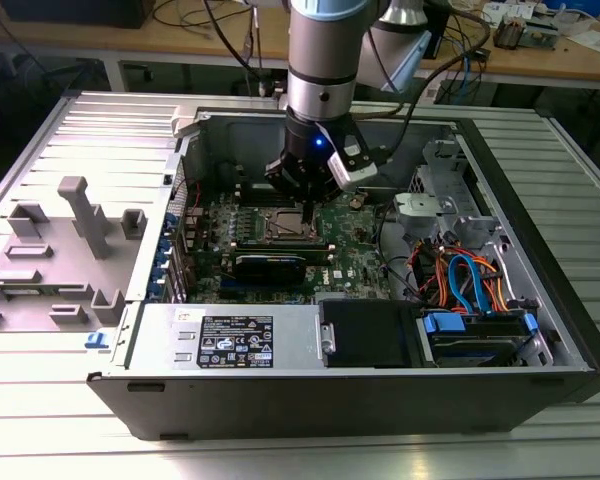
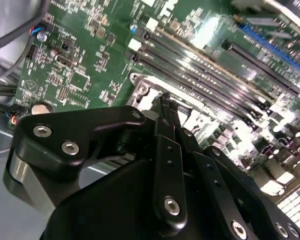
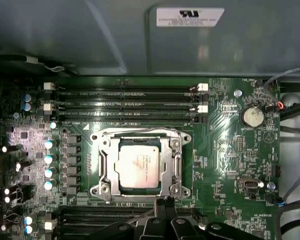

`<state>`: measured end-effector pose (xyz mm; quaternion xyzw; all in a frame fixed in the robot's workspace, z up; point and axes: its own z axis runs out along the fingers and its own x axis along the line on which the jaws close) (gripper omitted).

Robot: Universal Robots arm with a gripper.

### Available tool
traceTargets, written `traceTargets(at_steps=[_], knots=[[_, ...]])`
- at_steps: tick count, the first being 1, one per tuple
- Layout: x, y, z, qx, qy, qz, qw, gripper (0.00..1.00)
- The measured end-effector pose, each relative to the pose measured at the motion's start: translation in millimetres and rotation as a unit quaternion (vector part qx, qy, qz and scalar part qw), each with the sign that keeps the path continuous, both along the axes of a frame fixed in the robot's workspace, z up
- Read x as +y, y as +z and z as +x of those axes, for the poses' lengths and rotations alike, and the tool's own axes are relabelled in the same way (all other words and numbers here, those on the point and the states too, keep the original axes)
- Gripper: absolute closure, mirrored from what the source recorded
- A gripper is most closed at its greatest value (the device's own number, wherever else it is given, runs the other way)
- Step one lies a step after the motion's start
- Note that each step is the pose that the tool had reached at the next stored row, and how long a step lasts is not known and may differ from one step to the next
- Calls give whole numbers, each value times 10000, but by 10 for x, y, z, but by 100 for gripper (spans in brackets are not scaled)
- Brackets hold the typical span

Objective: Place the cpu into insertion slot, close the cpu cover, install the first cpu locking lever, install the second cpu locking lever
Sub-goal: 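Install the second cpu locking lever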

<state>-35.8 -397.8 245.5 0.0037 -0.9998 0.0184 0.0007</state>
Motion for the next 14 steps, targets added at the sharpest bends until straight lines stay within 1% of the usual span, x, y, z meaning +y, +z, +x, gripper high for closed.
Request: traceTargets(at_steps=[1,2,5,6,8,11,14], knots=[[-33,2,0,1,0,0,10000,89],[-64,3,0,13,10,0,10000,89],[-67,3,-1,59,177,-1,9998,89],[-72,1,0,61,233,0,9997,89],[-86,1,0,61,236,-1,9997,89],[-122,-2,-1,62,235,-1,9997,89],[-126,-8,-14,63,234,-2,9997,89]])
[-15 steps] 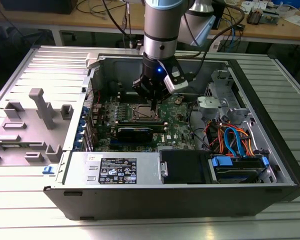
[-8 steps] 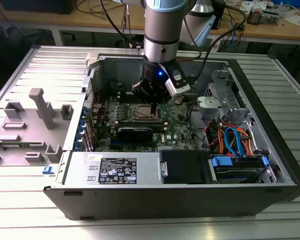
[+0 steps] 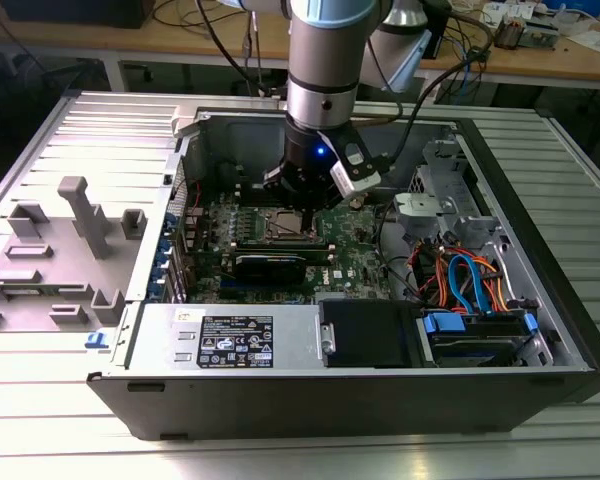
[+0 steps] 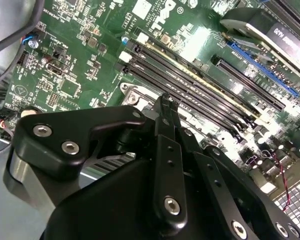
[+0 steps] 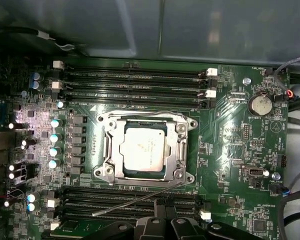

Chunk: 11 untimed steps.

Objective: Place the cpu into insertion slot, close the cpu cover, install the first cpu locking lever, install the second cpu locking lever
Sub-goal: 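Install the second cpu locking lever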

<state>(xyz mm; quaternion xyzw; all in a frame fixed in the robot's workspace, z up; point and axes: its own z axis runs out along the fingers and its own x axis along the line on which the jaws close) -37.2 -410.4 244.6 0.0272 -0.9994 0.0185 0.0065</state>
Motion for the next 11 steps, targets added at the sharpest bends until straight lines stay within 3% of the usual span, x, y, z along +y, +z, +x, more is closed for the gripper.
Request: traceTargets(at_steps=[11], knots=[[1,-26,-143,6,18,1,10000,89]])
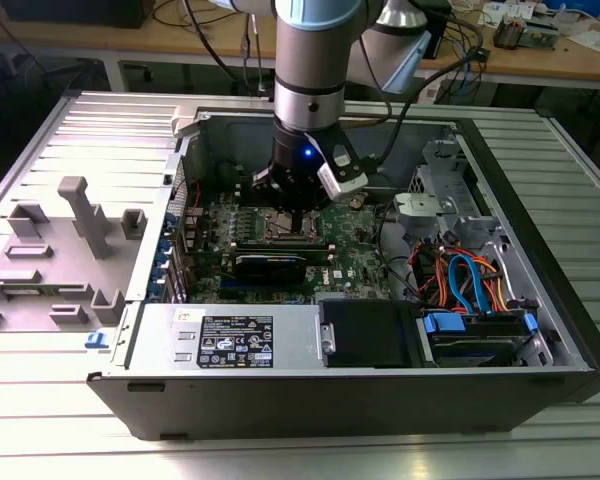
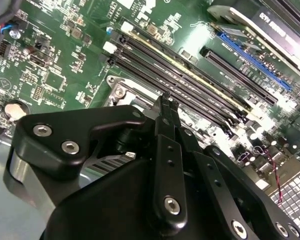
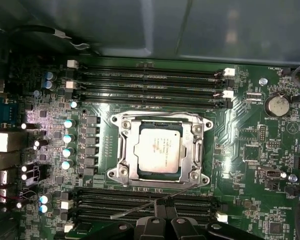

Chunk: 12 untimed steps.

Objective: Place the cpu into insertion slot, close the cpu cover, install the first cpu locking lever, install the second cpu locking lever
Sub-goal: 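Install the second cpu locking lever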

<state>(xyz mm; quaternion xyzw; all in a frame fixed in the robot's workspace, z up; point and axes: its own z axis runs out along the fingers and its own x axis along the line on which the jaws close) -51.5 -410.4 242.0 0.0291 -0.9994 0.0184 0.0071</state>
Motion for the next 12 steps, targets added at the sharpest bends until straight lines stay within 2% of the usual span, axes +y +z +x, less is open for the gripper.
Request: traceTargets(at_steps=[9,12], knots=[[-1,1,-31,9,24,-1,10000,89],[-27,1,-28,12,31,-1,10000,89]])
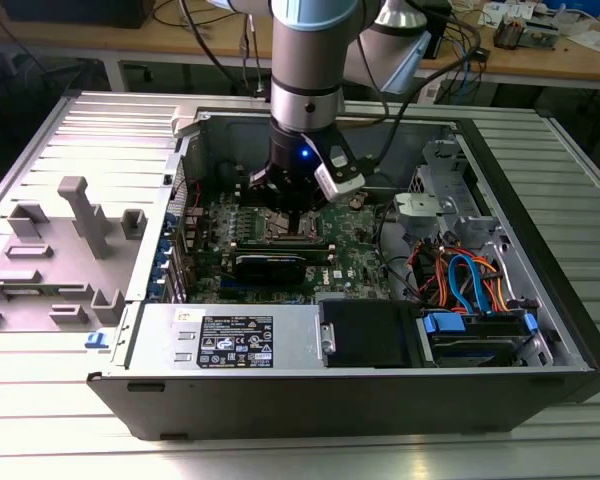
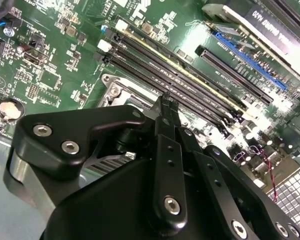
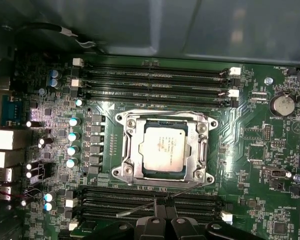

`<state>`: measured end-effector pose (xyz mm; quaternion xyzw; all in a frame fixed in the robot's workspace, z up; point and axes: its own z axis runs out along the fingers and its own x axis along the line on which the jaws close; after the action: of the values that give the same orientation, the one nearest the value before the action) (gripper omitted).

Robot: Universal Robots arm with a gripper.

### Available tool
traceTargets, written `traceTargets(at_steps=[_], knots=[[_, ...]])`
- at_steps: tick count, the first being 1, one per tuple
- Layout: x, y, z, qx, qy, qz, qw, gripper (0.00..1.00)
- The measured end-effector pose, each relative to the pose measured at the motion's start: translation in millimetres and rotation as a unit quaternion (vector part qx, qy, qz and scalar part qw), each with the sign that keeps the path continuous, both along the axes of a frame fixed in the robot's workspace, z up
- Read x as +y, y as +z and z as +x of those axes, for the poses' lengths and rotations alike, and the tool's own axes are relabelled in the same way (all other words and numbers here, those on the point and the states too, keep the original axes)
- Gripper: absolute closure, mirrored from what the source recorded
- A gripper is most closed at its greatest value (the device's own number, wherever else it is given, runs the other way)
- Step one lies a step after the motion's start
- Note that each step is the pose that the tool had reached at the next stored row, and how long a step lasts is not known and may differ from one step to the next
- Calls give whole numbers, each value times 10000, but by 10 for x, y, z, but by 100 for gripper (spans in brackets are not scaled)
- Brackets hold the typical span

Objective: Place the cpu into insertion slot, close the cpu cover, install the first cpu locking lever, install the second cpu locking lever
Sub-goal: 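Install the second cpu locking lever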

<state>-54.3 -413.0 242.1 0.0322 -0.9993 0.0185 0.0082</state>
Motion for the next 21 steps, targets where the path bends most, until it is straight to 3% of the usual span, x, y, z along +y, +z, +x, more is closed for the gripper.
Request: traceTargets(at_steps=[21], knots=[[-4,-51,-79,7,159,-1,9999,89]])
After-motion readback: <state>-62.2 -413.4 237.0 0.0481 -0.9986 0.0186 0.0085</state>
